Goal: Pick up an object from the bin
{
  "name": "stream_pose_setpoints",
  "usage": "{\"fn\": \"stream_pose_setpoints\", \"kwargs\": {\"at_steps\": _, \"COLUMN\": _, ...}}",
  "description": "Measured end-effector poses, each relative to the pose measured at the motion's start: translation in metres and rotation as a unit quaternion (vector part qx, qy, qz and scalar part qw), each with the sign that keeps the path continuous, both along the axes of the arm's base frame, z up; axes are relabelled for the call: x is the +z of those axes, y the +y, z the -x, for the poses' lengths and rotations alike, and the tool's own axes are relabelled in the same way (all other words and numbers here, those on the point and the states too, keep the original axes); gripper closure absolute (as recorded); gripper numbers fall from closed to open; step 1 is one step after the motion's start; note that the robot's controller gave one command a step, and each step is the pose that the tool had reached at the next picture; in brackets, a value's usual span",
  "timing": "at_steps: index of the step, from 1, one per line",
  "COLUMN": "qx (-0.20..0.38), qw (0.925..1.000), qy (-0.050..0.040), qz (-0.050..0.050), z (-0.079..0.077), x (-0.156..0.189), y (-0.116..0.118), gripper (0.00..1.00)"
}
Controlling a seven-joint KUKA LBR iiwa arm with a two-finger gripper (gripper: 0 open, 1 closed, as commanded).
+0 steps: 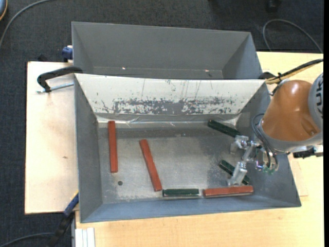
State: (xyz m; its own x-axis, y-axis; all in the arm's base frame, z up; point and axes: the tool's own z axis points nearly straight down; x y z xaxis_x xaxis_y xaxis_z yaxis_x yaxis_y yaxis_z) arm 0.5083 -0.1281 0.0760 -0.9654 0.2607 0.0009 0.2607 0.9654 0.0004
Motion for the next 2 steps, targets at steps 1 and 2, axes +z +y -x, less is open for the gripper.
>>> {"fn": "stream_pose_setpoints", "kwargs": {"at_steps": 1, "qx": 0.001, "qw": 1.0000, "qy": -0.0008, "qz": 0.000, "z": -0.001, "x": 0.000, "y": 0.001, "gripper": 1.00}}
{"fn": "stream_pose_setpoints", "kwargs": {"at_steps": 2, "qx": 0.012, "qw": 0.9999, "qy": -0.0084, "qz": 0.002, "z": -0.017, "x": 0.214, "y": -0.014, "gripper": 1.00}}
